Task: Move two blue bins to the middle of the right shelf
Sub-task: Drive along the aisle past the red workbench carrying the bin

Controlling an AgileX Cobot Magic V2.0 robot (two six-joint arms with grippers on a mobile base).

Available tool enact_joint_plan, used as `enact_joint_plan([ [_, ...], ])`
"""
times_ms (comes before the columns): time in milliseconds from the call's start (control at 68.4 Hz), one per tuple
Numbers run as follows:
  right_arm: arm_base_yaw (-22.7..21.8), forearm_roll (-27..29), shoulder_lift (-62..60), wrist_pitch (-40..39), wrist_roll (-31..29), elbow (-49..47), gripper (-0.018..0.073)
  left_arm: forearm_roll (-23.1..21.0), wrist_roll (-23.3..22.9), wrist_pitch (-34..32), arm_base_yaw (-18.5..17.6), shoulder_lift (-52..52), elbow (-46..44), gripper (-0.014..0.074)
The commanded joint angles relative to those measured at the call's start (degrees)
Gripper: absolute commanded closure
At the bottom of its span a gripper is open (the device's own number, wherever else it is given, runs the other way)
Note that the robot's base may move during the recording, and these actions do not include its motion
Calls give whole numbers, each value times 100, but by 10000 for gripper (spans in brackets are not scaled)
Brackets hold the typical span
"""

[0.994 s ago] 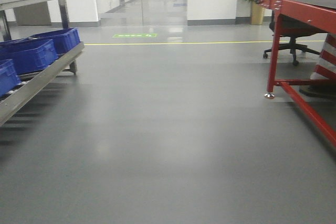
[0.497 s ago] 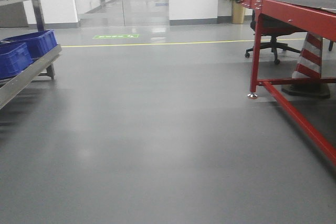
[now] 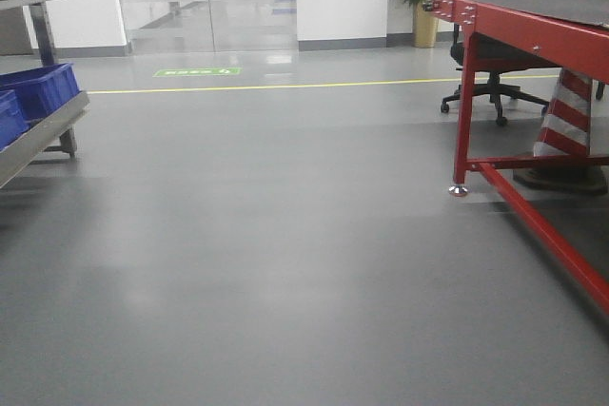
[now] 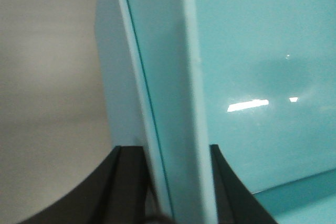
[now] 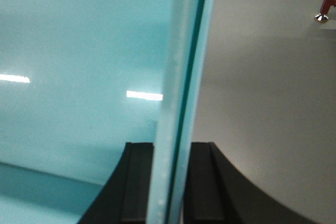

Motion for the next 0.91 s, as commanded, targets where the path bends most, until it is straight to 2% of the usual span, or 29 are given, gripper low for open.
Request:
enact_joint_plan([
  [0, -28, -124, -82, -405, -151, -80, 713, -257, -65, -586, -26, -145, -135, 707],
  [891, -28, -124, -82, -405, -151, -80, 713, -271, -65, -586, -26, -145, -135, 707],
])
